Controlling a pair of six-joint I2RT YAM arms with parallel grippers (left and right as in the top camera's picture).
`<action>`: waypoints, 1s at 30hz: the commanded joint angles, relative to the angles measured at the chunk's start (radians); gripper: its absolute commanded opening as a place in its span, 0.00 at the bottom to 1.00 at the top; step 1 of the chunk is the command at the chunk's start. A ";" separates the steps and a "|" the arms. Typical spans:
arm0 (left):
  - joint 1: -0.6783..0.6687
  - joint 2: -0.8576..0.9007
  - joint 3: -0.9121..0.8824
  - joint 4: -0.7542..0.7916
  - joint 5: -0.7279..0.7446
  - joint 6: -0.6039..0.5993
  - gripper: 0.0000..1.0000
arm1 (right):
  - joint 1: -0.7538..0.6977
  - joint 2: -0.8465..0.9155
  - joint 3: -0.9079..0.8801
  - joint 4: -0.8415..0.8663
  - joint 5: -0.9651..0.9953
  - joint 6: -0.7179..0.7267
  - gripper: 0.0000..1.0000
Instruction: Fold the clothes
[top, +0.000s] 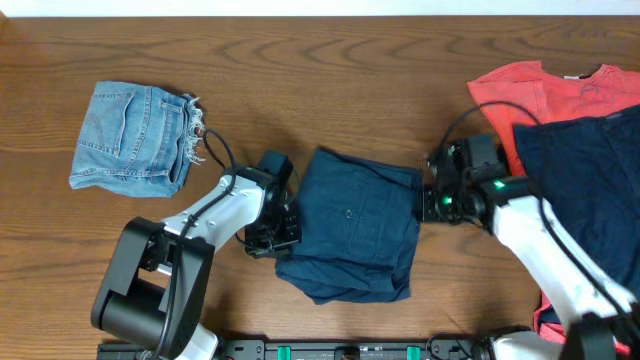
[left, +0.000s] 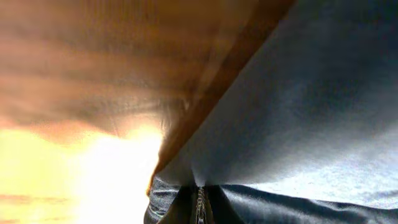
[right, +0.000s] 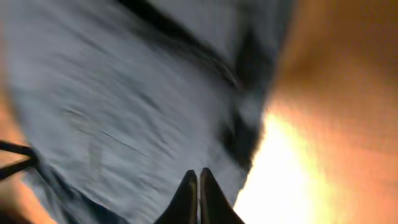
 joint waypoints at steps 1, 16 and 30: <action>0.008 0.010 0.101 -0.013 -0.051 0.108 0.06 | -0.005 -0.038 0.002 0.080 -0.040 -0.070 0.06; -0.031 0.010 0.352 -0.188 0.036 0.200 0.21 | 0.024 0.357 0.001 0.198 0.227 -0.015 0.01; -0.187 0.011 0.128 -0.089 -0.003 -0.100 0.20 | -0.071 0.408 0.001 -0.082 0.332 0.368 0.01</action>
